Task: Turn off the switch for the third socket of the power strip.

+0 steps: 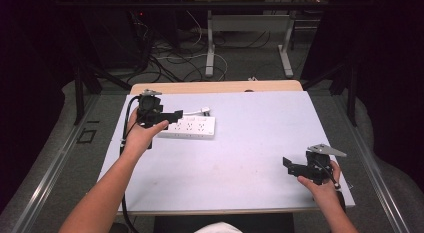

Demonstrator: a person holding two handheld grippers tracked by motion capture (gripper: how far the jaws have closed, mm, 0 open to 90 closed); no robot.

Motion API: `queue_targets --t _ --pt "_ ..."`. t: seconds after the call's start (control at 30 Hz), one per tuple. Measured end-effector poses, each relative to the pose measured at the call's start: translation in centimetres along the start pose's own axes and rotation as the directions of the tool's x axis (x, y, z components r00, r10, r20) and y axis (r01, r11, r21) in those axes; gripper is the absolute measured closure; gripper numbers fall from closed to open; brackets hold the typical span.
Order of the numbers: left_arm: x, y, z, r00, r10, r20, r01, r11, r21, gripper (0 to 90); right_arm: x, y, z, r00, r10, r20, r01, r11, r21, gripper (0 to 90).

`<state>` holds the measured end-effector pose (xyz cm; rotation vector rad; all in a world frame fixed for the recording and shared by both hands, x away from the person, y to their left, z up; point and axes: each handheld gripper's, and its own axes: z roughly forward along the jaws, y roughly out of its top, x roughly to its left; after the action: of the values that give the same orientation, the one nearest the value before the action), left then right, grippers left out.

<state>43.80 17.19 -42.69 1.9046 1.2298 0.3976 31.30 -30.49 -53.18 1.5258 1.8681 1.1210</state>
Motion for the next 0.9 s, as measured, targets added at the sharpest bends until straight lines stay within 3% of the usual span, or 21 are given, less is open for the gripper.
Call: queue_targets --t 0.5,0.9 --pt "-0.1 1.1 2.1 1.0 -0.004 -0.006 0.004 0.9997 0.024 18.5 -0.2 0.0 0.1 0.9994 -0.034 -0.008 0.034 0.999 0.01 7.5" --pt "-0.7 2.3 4.0 0.9999 0.003 -0.014 -0.002 0.999 0.045 20.9 -0.2 0.0 0.2 0.9997 -0.025 -0.006 0.025 0.999 0.021 7.7"
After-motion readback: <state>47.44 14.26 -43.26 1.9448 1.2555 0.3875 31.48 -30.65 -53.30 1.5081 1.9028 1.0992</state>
